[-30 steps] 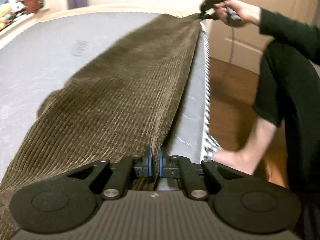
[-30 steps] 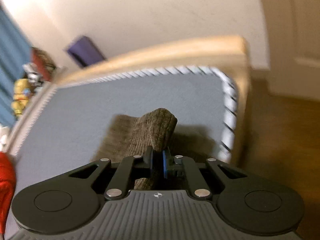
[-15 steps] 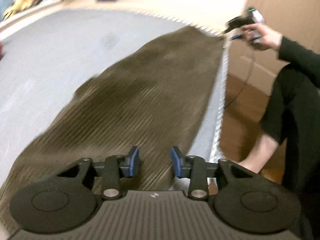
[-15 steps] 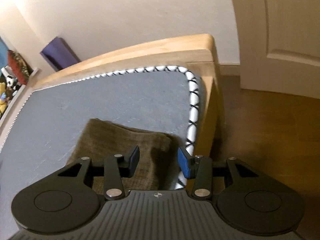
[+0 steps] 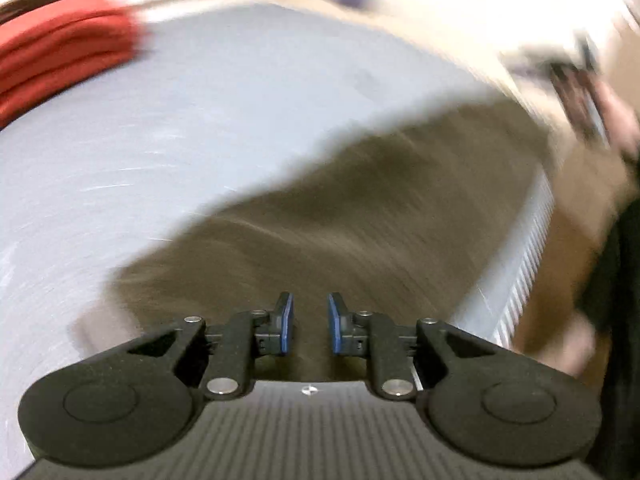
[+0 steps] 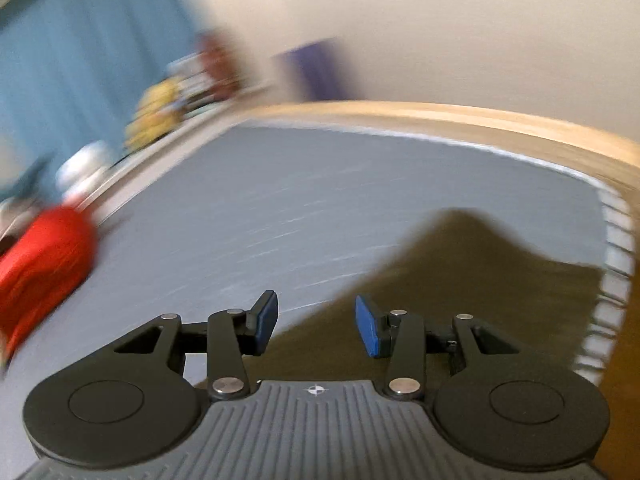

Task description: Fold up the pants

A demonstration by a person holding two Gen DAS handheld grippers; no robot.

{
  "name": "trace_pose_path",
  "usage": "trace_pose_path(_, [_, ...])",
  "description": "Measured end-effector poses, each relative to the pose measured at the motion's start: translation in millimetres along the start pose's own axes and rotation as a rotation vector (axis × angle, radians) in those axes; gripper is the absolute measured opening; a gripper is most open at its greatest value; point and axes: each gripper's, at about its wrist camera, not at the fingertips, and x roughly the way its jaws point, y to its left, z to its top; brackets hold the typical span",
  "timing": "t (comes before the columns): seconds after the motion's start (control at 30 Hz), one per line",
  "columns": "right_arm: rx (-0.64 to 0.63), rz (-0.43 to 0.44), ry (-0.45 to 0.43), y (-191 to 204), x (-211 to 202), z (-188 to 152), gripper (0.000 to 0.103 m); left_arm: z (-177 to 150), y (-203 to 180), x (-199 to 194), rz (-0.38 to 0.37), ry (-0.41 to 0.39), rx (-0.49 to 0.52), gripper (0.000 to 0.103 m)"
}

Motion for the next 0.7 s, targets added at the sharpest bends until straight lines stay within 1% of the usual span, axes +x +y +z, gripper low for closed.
trace_pose_path(0.07, [-0.135,0.138,0.054,45.8,11.1,-14.3,0.045,2.5,24.7,-4.2,0.064,-0.044,-0.137,0.021])
trace_pose_path(0.1, [-0.196,0.202,0.086,66.9,16.0,-23.0,0.046,2.9,31.1,-4.1,0.102,-0.053,-0.162,0.021])
trace_pose_path(0.13, [-0.276,0.278,0.132,92.9,20.6,-34.7,0.046,3.5,35.3,-2.9,0.159,-0.060,-0.173,0.021])
trace_pose_path(0.17, [-0.349,0.342,0.169,115.5,24.4,-46.9,0.045,3.9,37.2,-1.7,0.199,-0.064,-0.180,0.021])
trace_pose_path(0.2, [-0.421,0.395,0.195,137.9,26.6,-60.3,0.045,5.2,40.4,-0.9,0.222,-0.070,-0.194,0.021])
trace_pose_path(0.3, [-0.596,0.510,0.263,196.1,30.4,-99.6,0.045,9.9,45.7,0.5,0.260,-0.105,-0.239,0.021])
trace_pose_path(0.37, [-0.671,0.579,0.291,225.7,29.4,-118.6,0.045,12.7,44.9,-0.7,0.258,-0.122,-0.247,0.021])
trace_pose_path(0.43, [-0.713,0.640,0.331,245.8,33.0,-133.4,0.045,13.7,41.1,3.4,0.232,-0.120,-0.226,0.021])
trace_pose_path(0.47, [-0.731,0.652,0.361,253.9,38.4,-141.0,0.044,11.2,44.7,9.1,0.236,-0.086,-0.212,0.021])
trace_pose_path(0.5, [-0.760,0.634,0.393,261.0,46.3,-148.7,0.042,7.1,49.1,19.2,0.261,-0.018,-0.210,0.018])
trace_pose_path(0.53, [-0.800,0.589,0.412,266.7,54.6,-155.5,0.042,-3.0,54.2,33.1,0.309,0.087,-0.198,0.015])
trace_pose_path(0.57, [-0.827,0.528,0.416,269.1,65.0,-160.9,0.040,-8.9,54.0,40.4,0.325,0.136,-0.164,0.015])
trace_pose_path(0.6, [-0.814,0.496,0.421,268.7,75.3,-160.9,0.039,-8.7,49.3,41.3,0.331,0.132,-0.126,0.015])
trace_pose_path(0.67, [-0.735,0.483,0.423,267.3,86.2,-151.1,0.035,-6.0,44.7,40.7,0.340,0.138,-0.124,0.015])
trace_pose_path(0.7, [-0.716,0.450,0.405,267.2,89.9,-146.8,0.028,-5.4,43.2,41.2,0.344,0.141,-0.121,0.015])
